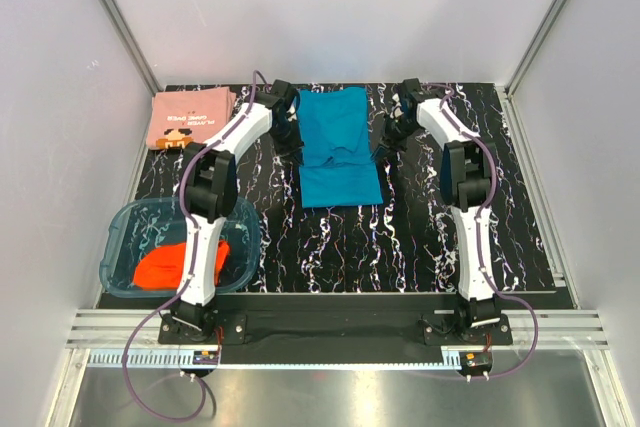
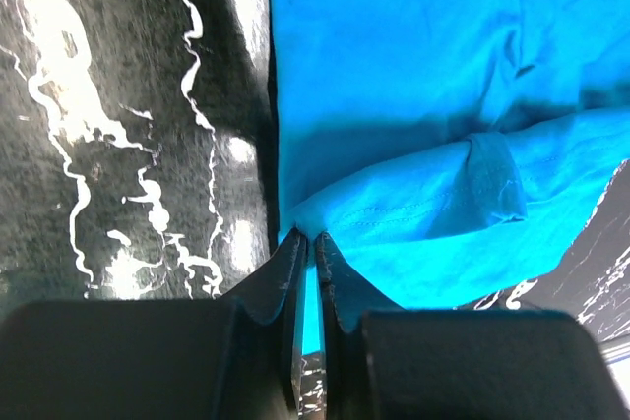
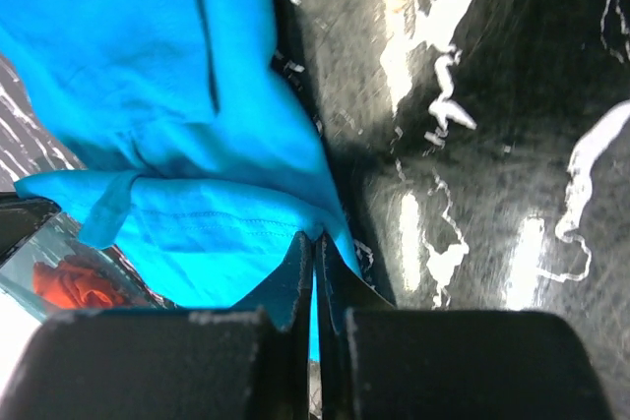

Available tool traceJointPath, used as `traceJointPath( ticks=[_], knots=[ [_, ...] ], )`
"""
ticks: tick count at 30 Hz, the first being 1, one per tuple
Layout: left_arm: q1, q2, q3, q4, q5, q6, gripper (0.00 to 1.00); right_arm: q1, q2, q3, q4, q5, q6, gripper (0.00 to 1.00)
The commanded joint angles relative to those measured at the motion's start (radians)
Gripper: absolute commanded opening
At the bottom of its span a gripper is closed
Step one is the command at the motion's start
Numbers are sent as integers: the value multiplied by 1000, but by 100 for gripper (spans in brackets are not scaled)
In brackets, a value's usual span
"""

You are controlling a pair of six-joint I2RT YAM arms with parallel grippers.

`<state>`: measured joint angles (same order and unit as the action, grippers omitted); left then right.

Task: Fold and stack the t-shirts
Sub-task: Fold the tshirt

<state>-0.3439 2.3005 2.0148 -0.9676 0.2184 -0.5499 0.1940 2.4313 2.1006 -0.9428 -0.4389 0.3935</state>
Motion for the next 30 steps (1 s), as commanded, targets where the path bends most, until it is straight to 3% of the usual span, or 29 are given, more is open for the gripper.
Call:
traceJointPath(
  ticks=[1, 5, 7, 8, 11, 14, 18, 24, 29, 30],
  knots=[
    [14, 11, 56, 23, 26, -2, 11, -4, 15, 58, -4, -35, -4, 0],
    [23, 25, 81, 26, 29, -7, 18, -2, 43, 93, -7, -35, -4, 0],
    [25, 34, 96, 27, 35, -8, 27, -5, 54, 111, -14, -35, -4, 1],
    [28, 40, 107, 30, 36, -10, 37, -5, 64, 131, -16, -37, 1, 2],
    [36, 39, 140, 35, 32, -10, 46, -11, 89, 185, -5, -49, 22, 10],
    [36, 13, 174, 29, -22, 11, 52, -30, 129, 280, 13, -66, 85, 27],
    [36, -128, 121, 43, -85, 70, 58, -50, 144, 368, 10, -121, 133, 41],
    [11, -288, -169, 167, 88, 77, 56, -48, 17, 199, 19, -135, 119, 60],
    [-61, -346, -366, 279, 237, 94, 50, -34, -110, 12, -4, -101, 18, 59],
    [-72, -346, -384, 285, 258, 91, 49, -16, -130, -14, -1, -106, -4, 53]
  ],
)
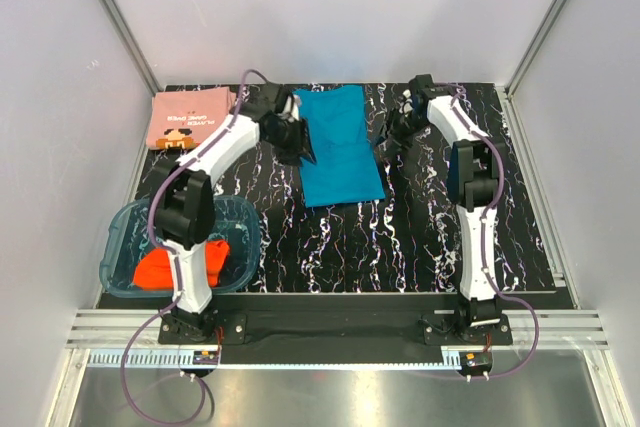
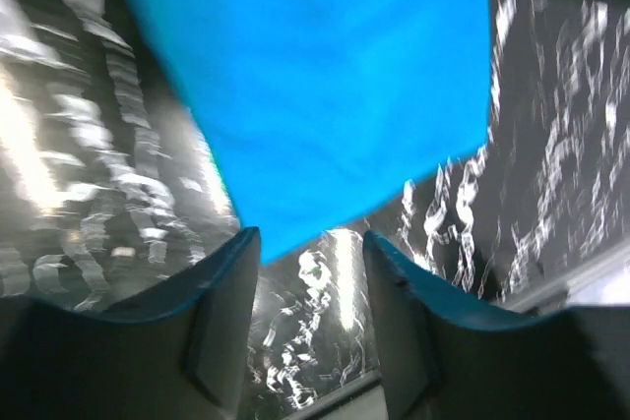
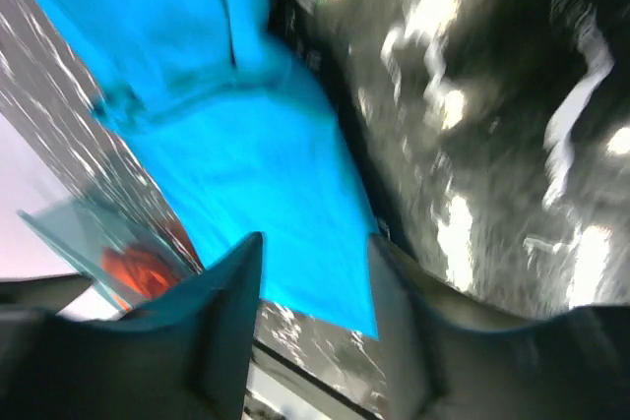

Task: Fold and stack the t-shirts
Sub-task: Fold the tshirt

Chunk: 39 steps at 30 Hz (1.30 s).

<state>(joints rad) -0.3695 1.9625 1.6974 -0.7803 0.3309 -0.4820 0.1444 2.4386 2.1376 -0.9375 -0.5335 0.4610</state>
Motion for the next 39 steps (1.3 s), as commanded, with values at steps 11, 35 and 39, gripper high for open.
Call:
traceJointPath(
  ticks=[11, 35, 39],
  knots=[
    [-80, 35, -235, 168, 172, -17, 34, 57, -308, -504, 169, -135, -85, 4],
    [-106, -43, -559, 102, -12, 83, 30, 17, -458, -990, 287, -45, -59, 3],
    [-121, -128, -591, 60, 34, 109, 29, 47, -529, -1052, 246, -39, -91, 5]
  ],
)
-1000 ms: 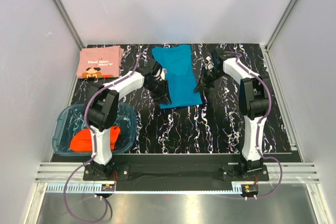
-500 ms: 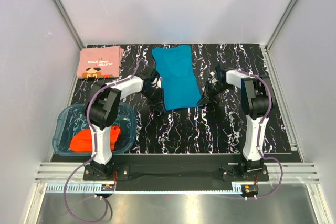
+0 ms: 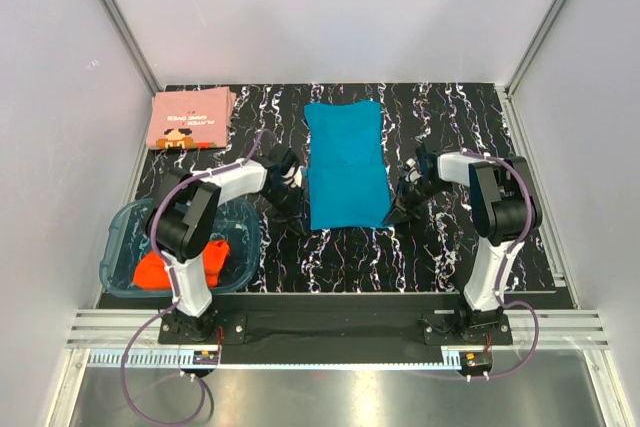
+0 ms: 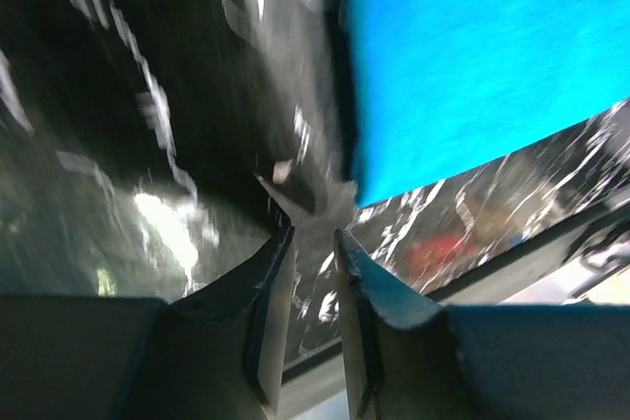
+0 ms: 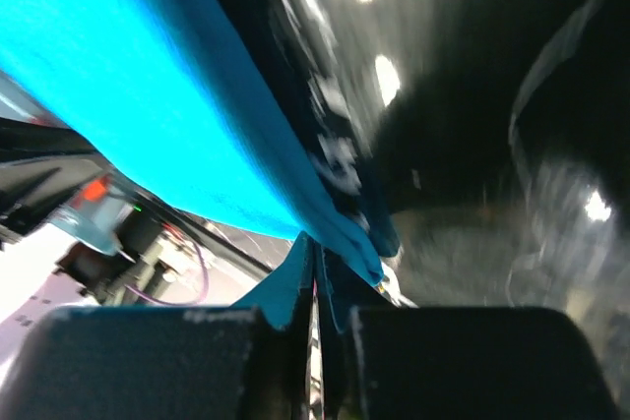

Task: Fold and stack the t-shirts
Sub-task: Fold the tshirt

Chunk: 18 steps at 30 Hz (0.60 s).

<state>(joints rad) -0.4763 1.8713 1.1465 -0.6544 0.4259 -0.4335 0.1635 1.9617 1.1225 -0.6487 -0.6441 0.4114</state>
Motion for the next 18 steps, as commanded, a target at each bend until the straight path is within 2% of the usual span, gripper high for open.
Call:
traceJointPath(
  ticks=[1, 4, 7, 9, 13, 15, 18],
  knots=[
    [-21, -75, -37, -74, -50, 68, 29, 36, -75, -32, -58, 75, -46, 6],
    [-25, -167, -33, -97, -1, 93, 35, 37, -130, 2, -101, 69, -46, 13],
    [-24, -213, -2, -106, 23, 105, 52, 38, -153, 68, -126, 46, -42, 28],
    [-22, -212, 38, -99, 42, 102, 53, 37, -141, 120, -115, 14, -39, 31],
    [-21, -175, 97, -9, 134, 40, 50, 94, -34, 238, -123, -55, -36, 27],
    [-22, -109, 134, 57, 215, -19, 43, 135, 8, 301, -131, -63, -31, 25],
    [-21, -25, 165, 128, 275, -74, 39, 203, 69, 313, -76, -115, 16, 18]
  ],
)
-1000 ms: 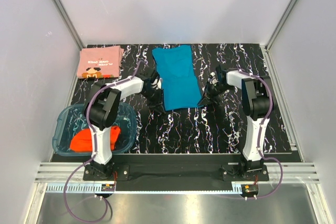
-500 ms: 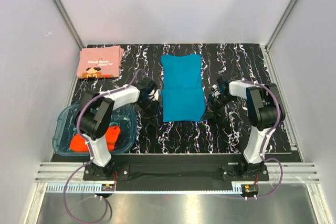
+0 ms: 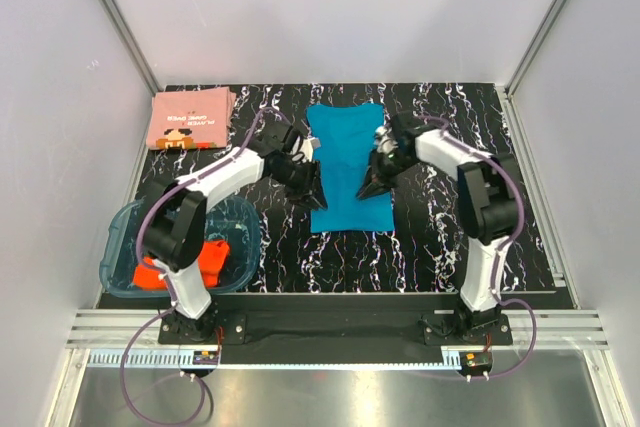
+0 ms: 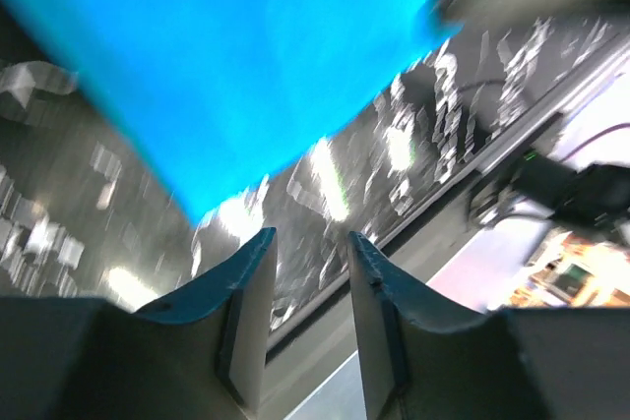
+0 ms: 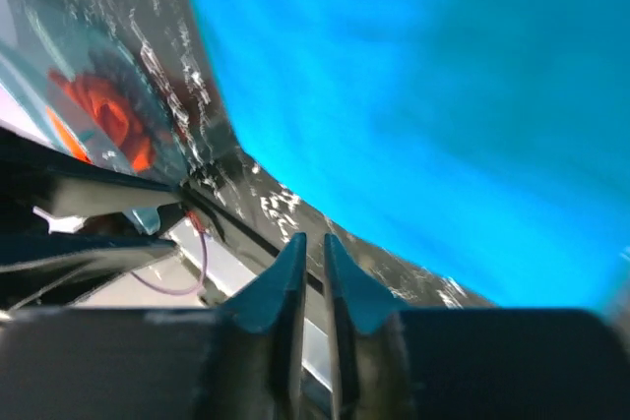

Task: Fold and stack the t-shirts
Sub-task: Fold the tshirt

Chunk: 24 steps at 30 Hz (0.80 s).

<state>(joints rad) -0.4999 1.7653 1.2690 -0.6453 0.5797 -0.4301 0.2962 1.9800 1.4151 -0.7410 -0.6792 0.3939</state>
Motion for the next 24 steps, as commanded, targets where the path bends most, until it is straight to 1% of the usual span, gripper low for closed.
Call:
traceJointPath(
  ticks=[1, 2, 3, 6, 7, 9, 12, 15, 17, 19, 20, 21, 24],
  knots=[
    [3, 98, 52, 125, 123, -82, 39, 87, 66, 10, 43, -103, 51, 14],
    [3, 118, 64, 124, 121, -85, 37, 92, 71, -4, 69, -111, 66, 12],
    [3, 153, 78, 127, 121, -88, 37, 95, 82, -39, 118, -118, 94, 10],
    [4, 201, 69, 141, 120, -98, 37, 95, 108, -115, 181, -149, 108, 5],
    [4, 233, 46, 136, 121, -98, 37, 95, 111, -131, 186, -149, 102, 4],
    [4, 250, 8, 124, 92, -85, 35, 95, 114, -178, 189, -143, 71, 3],
    [9, 263, -69, 101, 29, -55, 35, 93, 105, -223, 177, -100, 36, 2],
    [21, 252, -111, 88, 11, -39, 35, 93, 67, -249, 181, -91, 28, 2],
    [24, 235, -108, 76, -6, -29, 34, 93, 45, -242, 177, -102, 22, 2],
    [24, 197, -79, 62, -9, -9, 35, 90, 22, -199, 157, -106, 17, 2],
    [24, 188, -60, 53, -11, -1, 37, 86, 19, -177, 149, -114, 16, 2],
    [27, 177, -9, 33, -11, 10, 38, 80, 22, -130, 138, -120, 20, 3],
    [50, 198, 84, -13, 3, 16, 42, 35, 63, -21, 97, -120, 17, 5]
  ],
)
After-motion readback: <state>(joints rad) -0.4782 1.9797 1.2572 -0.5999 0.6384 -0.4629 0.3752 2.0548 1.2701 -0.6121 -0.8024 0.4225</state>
